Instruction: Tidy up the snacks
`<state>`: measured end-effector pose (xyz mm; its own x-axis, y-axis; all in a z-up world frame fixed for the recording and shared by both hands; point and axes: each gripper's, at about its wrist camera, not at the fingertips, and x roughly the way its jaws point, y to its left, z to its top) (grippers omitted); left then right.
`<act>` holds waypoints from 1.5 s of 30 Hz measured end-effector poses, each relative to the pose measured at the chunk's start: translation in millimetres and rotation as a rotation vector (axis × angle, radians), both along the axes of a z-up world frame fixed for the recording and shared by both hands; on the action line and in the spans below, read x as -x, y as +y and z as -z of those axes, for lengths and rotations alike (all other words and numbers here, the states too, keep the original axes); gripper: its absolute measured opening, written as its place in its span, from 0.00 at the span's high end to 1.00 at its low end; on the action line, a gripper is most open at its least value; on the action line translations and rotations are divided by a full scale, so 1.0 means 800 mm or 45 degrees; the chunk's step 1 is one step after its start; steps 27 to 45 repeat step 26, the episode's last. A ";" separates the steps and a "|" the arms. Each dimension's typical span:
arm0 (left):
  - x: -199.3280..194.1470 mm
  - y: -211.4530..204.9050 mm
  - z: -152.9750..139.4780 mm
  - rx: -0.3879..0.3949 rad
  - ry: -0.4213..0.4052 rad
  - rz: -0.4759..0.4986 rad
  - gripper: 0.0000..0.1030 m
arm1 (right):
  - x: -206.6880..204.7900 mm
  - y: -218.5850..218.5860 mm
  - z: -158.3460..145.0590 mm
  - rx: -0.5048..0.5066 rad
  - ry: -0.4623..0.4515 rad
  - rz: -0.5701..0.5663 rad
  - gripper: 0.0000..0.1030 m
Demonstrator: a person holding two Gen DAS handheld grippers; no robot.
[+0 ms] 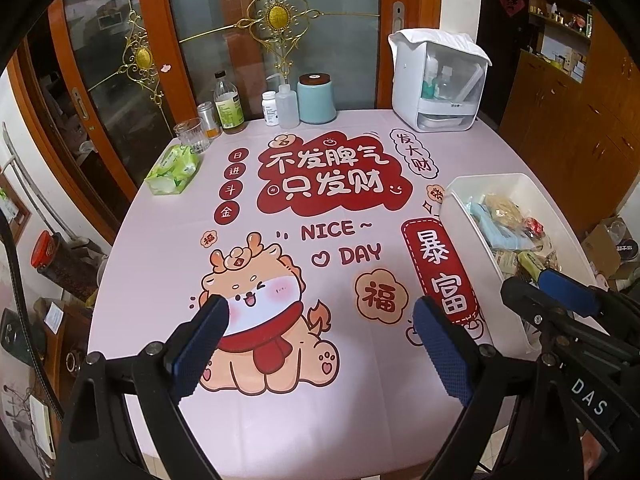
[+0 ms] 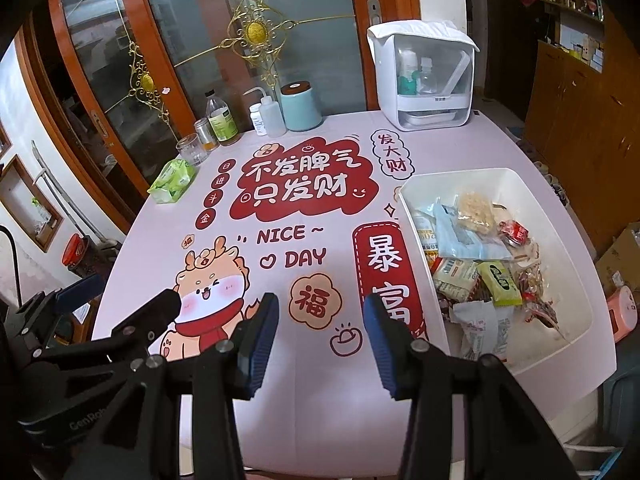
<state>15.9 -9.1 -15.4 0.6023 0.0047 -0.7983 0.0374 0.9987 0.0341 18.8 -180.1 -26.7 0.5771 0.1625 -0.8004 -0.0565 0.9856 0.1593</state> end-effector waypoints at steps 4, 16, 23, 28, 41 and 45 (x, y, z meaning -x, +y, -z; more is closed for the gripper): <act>-0.005 -0.002 0.003 0.004 0.006 0.000 0.10 | 0.000 -0.001 0.000 0.001 0.000 -0.002 0.56; -0.007 -0.001 0.005 0.005 0.010 0.001 0.10 | -0.007 -0.001 0.002 0.003 0.006 -0.003 0.56; -0.008 -0.003 0.011 0.007 0.016 -0.007 0.10 | -0.007 0.001 0.002 -0.001 0.007 -0.002 0.56; -0.005 -0.006 0.014 0.009 0.019 -0.013 0.10 | -0.010 0.000 0.004 -0.002 0.010 -0.004 0.56; -0.005 -0.006 0.014 0.009 0.019 -0.013 0.10 | -0.010 0.000 0.004 -0.002 0.010 -0.004 0.56; -0.005 -0.006 0.014 0.009 0.019 -0.013 0.10 | -0.010 0.000 0.004 -0.002 0.010 -0.004 0.56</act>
